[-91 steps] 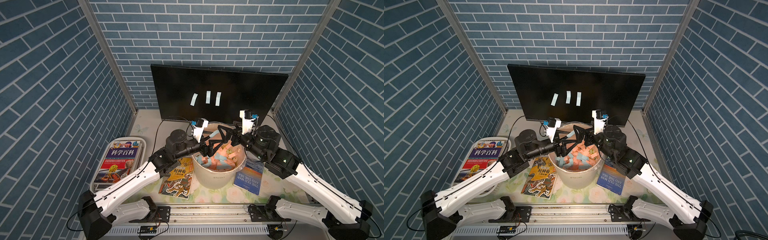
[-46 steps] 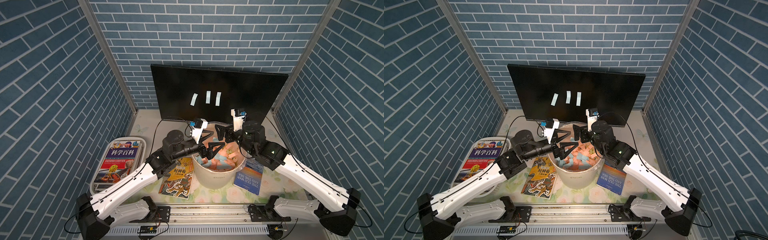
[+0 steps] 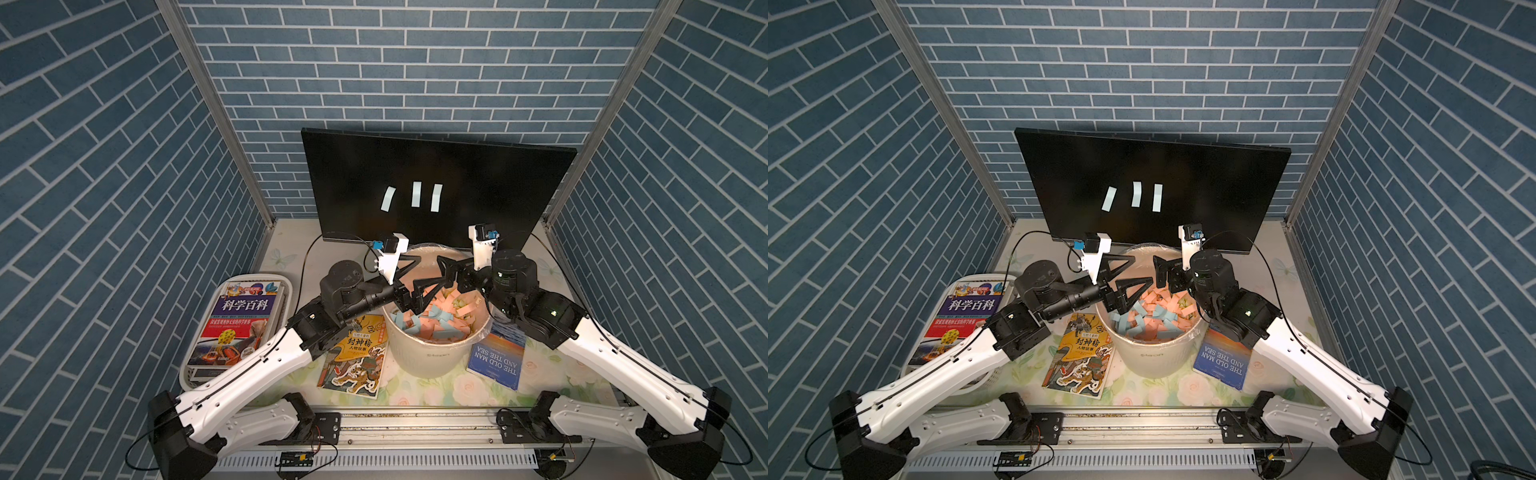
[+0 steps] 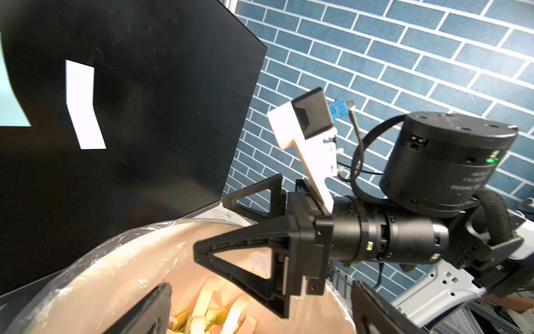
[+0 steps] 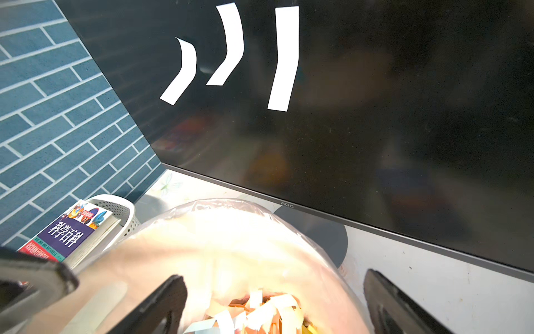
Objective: Remove the sticky note from the monitor
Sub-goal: Place the sticky note in the trash bin, then tear off the sticky note from the monitor.
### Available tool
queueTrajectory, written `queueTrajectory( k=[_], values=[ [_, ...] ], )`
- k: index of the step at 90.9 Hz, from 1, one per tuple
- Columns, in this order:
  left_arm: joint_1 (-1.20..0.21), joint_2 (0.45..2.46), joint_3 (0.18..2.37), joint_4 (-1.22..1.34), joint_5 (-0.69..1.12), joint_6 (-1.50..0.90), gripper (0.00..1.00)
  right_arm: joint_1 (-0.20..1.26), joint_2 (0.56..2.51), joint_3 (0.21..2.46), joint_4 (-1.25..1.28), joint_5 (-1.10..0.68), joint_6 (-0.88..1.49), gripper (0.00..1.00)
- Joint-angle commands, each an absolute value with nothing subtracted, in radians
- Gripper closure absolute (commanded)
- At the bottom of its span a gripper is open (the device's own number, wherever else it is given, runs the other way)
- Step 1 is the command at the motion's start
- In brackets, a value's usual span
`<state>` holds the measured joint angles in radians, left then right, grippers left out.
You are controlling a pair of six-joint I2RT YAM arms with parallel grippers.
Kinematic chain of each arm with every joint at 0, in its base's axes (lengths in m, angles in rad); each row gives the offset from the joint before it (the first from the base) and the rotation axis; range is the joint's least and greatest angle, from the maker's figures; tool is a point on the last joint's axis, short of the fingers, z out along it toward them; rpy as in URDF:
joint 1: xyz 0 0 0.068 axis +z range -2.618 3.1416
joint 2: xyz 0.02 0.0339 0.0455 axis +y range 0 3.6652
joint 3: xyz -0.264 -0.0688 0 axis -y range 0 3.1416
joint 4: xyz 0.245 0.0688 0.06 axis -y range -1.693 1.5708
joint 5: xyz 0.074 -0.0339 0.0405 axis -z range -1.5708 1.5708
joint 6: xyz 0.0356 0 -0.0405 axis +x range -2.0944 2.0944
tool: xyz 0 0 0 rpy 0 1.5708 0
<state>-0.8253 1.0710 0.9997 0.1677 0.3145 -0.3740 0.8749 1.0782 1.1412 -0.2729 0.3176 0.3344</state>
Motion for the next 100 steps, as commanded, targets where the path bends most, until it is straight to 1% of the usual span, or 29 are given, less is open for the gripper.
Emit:
queueTrajectory(
  k=[1, 38, 46, 62, 71, 81, 100],
  values=[
    [-0.802, 1.045, 0.993, 0.225, 0.252, -0.410, 0.00, 0.871, 1.024, 1.111, -0.239, 0.290, 0.313, 0.00],
    [-0.683, 0.989, 0.959, 0.316, 0.119, -0.563, 0.00, 0.871, 0.871, 0.998, -0.177, 0.197, 0.335, 0.00],
    [-0.642, 0.997, 0.960, 0.340, 0.135, -0.604, 0.00, 0.870, 0.839, 0.965, -0.143, 0.171, 0.337, 0.00],
    [-0.529, 1.062, 0.960, 0.422, 0.243, -0.726, 0.01, 0.871, 0.785, 0.922, -0.105, 0.143, 0.345, 0.00],
    [-0.489, 1.118, 0.959, 0.486, 0.295, -0.787, 0.03, 0.871, 0.770, 0.912, -0.098, 0.136, 0.351, 0.00],
    [-0.455, 1.177, 0.963, 0.542, 0.333, -0.843, 0.09, 0.871, 0.760, 0.903, -0.094, 0.124, 0.358, 0.00],
    [-0.426, 1.262, 0.983, 0.600, 0.336, -0.887, 0.18, 0.871, 0.738, 0.885, -0.092, 0.115, 0.368, 0.00]
  ],
)
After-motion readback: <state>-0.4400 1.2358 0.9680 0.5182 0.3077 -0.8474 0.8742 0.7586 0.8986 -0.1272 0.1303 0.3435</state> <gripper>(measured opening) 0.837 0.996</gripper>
